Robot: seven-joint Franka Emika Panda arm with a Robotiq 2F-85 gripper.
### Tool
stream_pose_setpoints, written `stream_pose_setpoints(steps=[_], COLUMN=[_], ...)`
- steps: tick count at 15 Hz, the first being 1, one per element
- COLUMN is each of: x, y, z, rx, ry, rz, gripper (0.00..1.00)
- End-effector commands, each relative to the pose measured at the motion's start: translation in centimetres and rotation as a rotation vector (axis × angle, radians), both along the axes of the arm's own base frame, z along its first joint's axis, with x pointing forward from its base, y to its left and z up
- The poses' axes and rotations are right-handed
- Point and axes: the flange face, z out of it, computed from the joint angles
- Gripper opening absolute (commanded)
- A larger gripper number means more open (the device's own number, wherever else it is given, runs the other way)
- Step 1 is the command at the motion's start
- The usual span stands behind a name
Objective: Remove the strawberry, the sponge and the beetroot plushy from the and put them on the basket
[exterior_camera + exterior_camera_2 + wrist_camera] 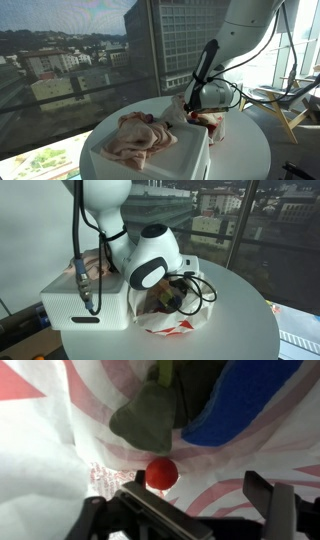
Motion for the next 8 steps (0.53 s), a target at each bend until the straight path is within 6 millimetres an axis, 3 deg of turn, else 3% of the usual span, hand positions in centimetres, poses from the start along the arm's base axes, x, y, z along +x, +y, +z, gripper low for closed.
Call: stream_pose_setpoints(steps=[1, 8], x=[2.9, 6.4], y=[-0.8, -3.3], z=[0.7, -1.0], rx=[-0.021, -0.018], ry=[-0.027, 0.012], rz=[-0.039, -0.102], gripper=[1.00, 1.00])
